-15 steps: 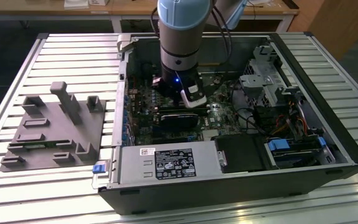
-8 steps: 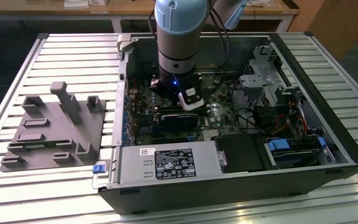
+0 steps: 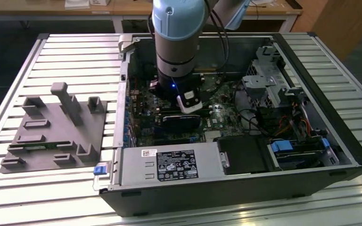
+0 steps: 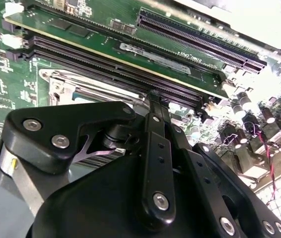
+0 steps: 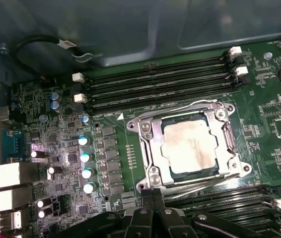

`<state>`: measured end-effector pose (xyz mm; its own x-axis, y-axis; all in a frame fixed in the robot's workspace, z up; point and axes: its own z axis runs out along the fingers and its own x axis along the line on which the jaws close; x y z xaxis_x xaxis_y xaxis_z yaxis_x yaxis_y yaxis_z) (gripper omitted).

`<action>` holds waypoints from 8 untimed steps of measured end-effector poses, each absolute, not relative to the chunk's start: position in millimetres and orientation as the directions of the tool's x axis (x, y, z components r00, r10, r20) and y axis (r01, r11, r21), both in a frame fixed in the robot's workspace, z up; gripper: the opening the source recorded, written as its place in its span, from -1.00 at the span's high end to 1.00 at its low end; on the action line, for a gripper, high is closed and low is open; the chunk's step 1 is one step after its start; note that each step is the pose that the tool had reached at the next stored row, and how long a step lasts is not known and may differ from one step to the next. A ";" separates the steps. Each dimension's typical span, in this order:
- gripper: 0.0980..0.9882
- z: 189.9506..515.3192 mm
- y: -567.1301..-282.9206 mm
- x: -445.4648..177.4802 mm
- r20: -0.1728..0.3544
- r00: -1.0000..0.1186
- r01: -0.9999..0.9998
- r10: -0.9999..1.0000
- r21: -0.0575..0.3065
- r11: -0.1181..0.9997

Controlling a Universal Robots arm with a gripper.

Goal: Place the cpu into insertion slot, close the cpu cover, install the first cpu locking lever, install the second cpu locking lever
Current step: 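Install the second cpu locking lever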

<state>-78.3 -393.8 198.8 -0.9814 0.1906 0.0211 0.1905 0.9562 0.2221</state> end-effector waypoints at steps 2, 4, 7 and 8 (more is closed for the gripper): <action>0.98 197.9 -393.8 -78.7 0.022 -0.981 0.190 0.190 0.225 0.956; 0.98 197.1 -393.9 -79.1 0.023 -0.981 0.191 0.190 0.233 0.954; 0.98 196.6 -393.9 -79.7 0.027 -0.981 0.191 0.190 0.253 0.948; 0.98 196.4 -393.9 -80.1 0.029 -0.981 0.190 0.190 0.259 0.947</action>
